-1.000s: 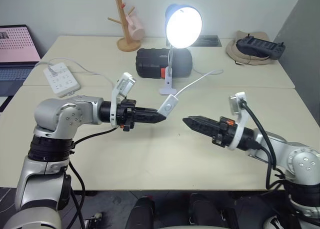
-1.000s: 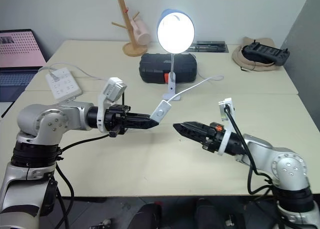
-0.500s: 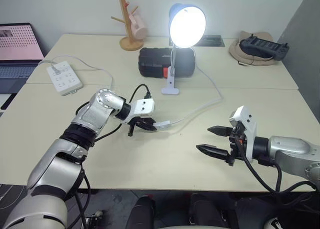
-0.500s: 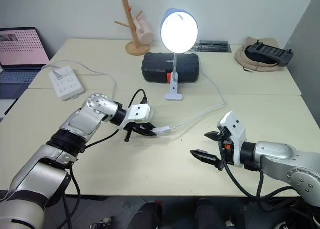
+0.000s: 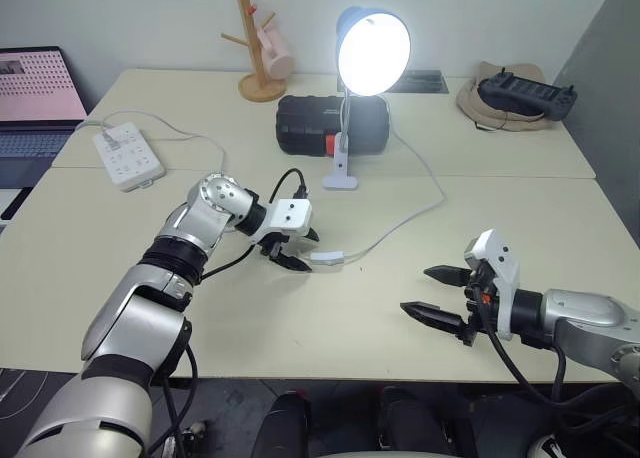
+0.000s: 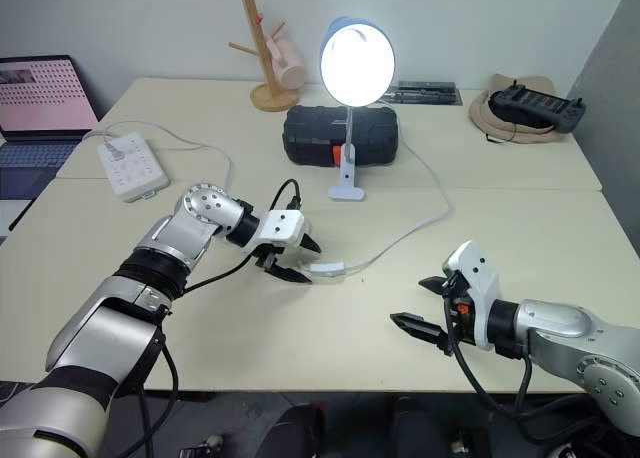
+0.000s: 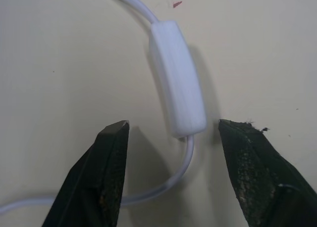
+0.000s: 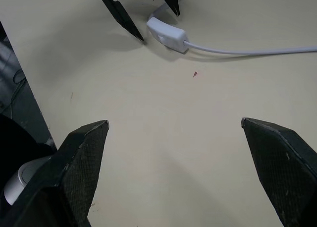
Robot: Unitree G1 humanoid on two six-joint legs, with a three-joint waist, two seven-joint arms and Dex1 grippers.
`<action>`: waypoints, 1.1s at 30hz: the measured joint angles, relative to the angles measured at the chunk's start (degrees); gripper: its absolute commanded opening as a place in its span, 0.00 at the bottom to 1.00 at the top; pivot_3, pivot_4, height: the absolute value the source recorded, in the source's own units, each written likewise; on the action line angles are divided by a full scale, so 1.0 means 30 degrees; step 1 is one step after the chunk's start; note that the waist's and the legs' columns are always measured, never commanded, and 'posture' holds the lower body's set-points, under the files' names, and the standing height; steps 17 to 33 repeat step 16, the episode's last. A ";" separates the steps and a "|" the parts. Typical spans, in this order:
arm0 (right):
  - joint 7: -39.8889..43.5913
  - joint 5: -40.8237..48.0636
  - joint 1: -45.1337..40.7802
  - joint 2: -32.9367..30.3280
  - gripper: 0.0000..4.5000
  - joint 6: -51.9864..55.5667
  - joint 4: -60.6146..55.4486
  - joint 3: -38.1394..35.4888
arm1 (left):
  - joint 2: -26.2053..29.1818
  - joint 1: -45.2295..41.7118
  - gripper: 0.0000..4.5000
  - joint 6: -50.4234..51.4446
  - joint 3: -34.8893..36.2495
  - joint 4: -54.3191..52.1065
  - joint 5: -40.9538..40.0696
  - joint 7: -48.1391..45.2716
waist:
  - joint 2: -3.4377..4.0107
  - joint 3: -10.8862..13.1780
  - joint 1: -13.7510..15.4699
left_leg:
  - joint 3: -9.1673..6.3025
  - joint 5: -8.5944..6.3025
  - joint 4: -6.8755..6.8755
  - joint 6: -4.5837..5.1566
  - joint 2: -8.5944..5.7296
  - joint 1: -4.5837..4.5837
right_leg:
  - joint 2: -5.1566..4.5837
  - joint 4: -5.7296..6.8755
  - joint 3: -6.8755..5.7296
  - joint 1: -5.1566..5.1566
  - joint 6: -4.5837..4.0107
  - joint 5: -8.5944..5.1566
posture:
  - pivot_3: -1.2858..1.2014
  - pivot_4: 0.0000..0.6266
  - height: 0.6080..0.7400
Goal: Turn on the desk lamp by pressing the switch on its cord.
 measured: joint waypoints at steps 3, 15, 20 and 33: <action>0.0709 -0.0172 0.0109 -0.0195 1.00 -0.0135 0.0120 -0.0370 | 0.0837 0.0072 1.00 0.1707 0.1081 -0.1381 -0.0999 -0.0787 | -0.0001 0.0002 -0.0059 | -0.0004 0.0000 -0.0004 0.0000 0.0012 0.0000 | 0.0011 0.0004 0.0002 -0.0006 -0.0001 0.0000 | 0.52 0.24 1.00; 0.5833 -0.3198 -0.0004 -0.2864 1.00 -0.1616 0.4102 -0.2042 | 0.6422 0.3340 1.00 0.7210 0.5286 -0.6674 -0.2532 -0.0472 | 0.0001 0.0000 -0.0024 | -0.0006 0.0000 -0.0002 -0.0001 0.0018 0.0033 | 0.0007 0.0005 -0.0001 0.0021 -0.0001 -0.0001 | 0.52 0.24 1.00; 0.6137 -0.3506 -0.0014 -0.2859 1.00 -0.1821 0.4399 -0.2029 | 0.6577 0.3723 1.00 0.7206 0.5533 -0.6839 -0.2533 -0.0290 | 0.0001 0.0000 0.0003 | -0.0007 0.0000 -0.0002 -0.0001 0.0021 0.0031 | -0.0001 0.0003 0.0000 0.0022 -0.0001 -0.0001 | 0.52 0.24 1.00; 0.6137 -0.3506 -0.0014 -0.2859 1.00 -0.1821 0.4399 -0.2029 | 0.6577 0.3723 1.00 0.7206 0.5533 -0.6839 -0.2533 -0.0290 | 0.0001 0.0000 0.0003 | -0.0007 0.0000 -0.0002 -0.0001 0.0021 0.0031 | -0.0001 0.0003 0.0000 0.0022 -0.0001 -0.0001 | 0.52 0.24 1.00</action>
